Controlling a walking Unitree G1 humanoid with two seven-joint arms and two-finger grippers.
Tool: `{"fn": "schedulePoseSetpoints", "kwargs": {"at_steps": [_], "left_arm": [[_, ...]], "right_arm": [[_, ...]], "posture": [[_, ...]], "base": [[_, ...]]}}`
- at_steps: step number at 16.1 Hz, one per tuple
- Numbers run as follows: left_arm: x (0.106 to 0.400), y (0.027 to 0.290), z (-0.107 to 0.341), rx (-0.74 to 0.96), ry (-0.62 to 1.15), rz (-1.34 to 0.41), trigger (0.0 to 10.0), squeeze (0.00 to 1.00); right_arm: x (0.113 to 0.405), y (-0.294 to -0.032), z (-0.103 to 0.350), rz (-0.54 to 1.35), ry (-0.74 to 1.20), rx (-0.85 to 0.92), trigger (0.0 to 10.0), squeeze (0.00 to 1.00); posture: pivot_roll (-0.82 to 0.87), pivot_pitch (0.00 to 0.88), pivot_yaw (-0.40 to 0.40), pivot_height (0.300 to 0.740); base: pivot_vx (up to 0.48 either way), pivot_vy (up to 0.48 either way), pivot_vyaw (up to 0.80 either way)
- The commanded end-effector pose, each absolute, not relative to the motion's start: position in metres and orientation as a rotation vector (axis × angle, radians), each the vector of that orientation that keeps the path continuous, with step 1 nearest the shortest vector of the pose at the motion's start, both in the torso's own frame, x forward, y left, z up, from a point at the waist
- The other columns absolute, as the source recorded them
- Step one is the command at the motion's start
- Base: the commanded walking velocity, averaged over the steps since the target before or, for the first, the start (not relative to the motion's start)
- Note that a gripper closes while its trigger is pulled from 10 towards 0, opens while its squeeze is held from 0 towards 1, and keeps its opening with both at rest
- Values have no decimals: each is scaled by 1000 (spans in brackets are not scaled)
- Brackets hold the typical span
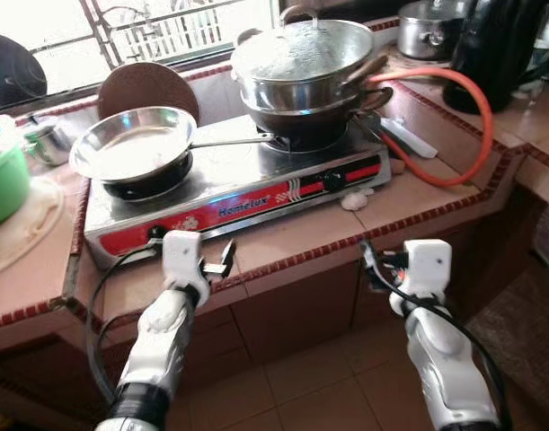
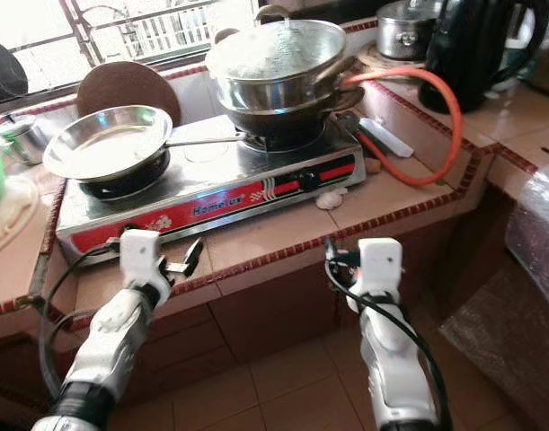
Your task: Kitchen organization
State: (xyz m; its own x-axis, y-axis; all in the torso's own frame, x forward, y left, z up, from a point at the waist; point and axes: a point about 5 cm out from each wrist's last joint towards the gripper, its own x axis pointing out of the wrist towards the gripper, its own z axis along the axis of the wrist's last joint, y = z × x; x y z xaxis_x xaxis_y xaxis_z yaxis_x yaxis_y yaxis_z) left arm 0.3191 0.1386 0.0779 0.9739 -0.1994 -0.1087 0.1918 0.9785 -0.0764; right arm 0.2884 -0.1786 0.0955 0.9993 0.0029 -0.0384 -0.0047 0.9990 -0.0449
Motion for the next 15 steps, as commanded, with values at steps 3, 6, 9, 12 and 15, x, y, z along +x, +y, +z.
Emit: {"fn": "schedulePoseSetpoints", "kwargs": {"at_steps": [3, 6, 9, 12, 15], "left_arm": [[321, 138, 75, -61, 121, -206, 10000, 0], [320, 133, 71, -74, 130, -215, 10000, 0], [319, 136, 72, -71, 114, -196, 10000, 0], [310, 152, 65, -107, 116, -93, 10000, 0], [303, 152, 62, -115, 111, -75, 10000, 0]], "right_arm": [[288, -178, 104, -1, 12, -50, 10000, 0], [287, -181, 108, -7, 4, -62, 10000, 0], [291, -178, 107, 10, 16, -57, 10000, 0], [298, -166, 108, 98, 26, -71, 10000, 0], [302, -167, 108, 105, 36, -68, 10000, 0]], "posture": [[-412, 23, 187, 740], [-421, 27, 183, 740], [-373, 20, 153, 740], [-317, 24, 122, 740], [-292, 26, 116, 740]], "base": [[0, 0, 0], [0, 0, 0], [0, 0, 0], [0, 0, 0], [0, 0, 0]]}}
